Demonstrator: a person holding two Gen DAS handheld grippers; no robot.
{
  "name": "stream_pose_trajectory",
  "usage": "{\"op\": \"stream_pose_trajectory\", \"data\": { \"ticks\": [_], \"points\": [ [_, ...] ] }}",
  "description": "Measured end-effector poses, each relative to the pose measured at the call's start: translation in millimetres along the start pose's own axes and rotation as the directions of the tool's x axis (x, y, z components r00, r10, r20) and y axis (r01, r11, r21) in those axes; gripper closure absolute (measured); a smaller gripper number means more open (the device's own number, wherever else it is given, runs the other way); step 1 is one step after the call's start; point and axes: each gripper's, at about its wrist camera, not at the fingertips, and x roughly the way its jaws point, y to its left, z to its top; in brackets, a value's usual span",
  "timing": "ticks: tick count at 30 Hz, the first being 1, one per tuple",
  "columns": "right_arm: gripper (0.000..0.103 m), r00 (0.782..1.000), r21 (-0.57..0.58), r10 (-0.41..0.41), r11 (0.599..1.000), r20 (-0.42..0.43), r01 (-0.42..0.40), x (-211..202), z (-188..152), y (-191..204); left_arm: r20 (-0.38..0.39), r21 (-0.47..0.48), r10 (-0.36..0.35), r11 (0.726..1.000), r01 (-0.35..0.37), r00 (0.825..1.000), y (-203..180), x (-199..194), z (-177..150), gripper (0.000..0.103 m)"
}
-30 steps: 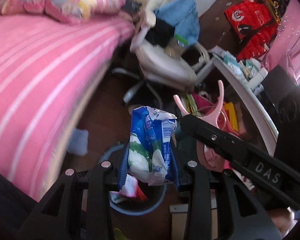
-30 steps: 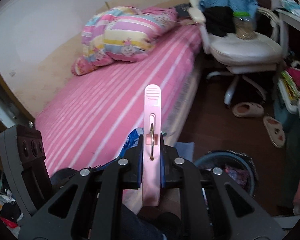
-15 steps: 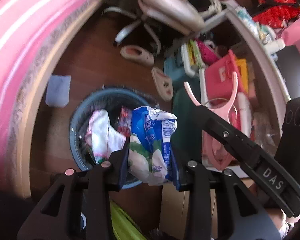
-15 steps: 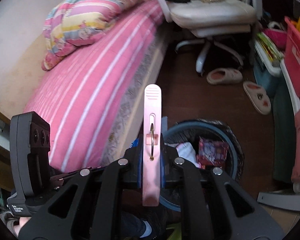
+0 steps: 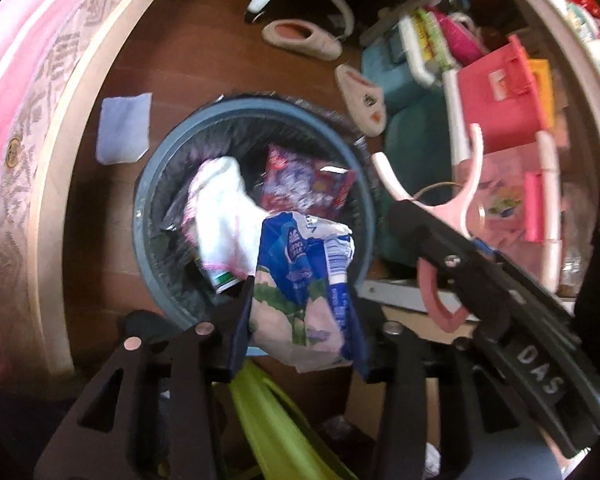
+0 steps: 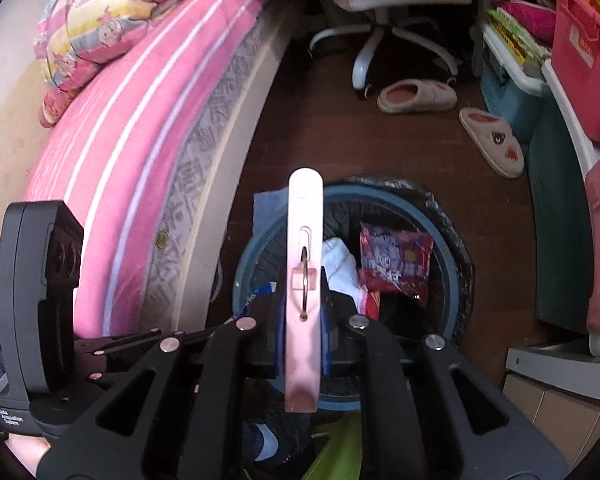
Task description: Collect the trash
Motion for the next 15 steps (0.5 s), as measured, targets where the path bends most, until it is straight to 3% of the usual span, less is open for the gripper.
{"op": "stream_pose_trajectory", "data": {
  "ticks": [1,2,3,5,9,15],
  "points": [
    [0.087,1.0,0.014,-0.009,1.0,-0.002,0.009,1,0,-3,-0.013,-0.005,0.021,1.0,-0.021,1.0,1,4,1,0.05],
    [0.078,1.0,0.031,-0.016,0.999,-0.002,0.016,1,1,-6,-0.022,-0.013,0.038,0.999,-0.038,0.999,3,6,2,0.043],
    [0.061,1.0,0.041,-0.022,0.999,0.001,0.021,1,1,-8,-0.024,-0.02,0.044,0.999,-0.044,0.999,5,6,3,0.039],
    [0.042,1.0,0.058,-0.029,0.998,0.005,0.029,0,1,-10,-0.018,-0.044,0.044,0.998,-0.045,0.999,8,4,5,0.03],
    [0.038,0.999,0.062,-0.044,0.997,0.011,0.043,-3,2,-13,-0.001,-0.074,0.04,0.996,-0.04,0.999,13,-3,7,0.019],
    [0.037,0.996,0.041,-0.041,0.998,0.078,0.038,-23,6,-8,0.054,-0.08,0.081,0.994,-0.077,0.995,5,-20,8,0.012]
  ]
}}
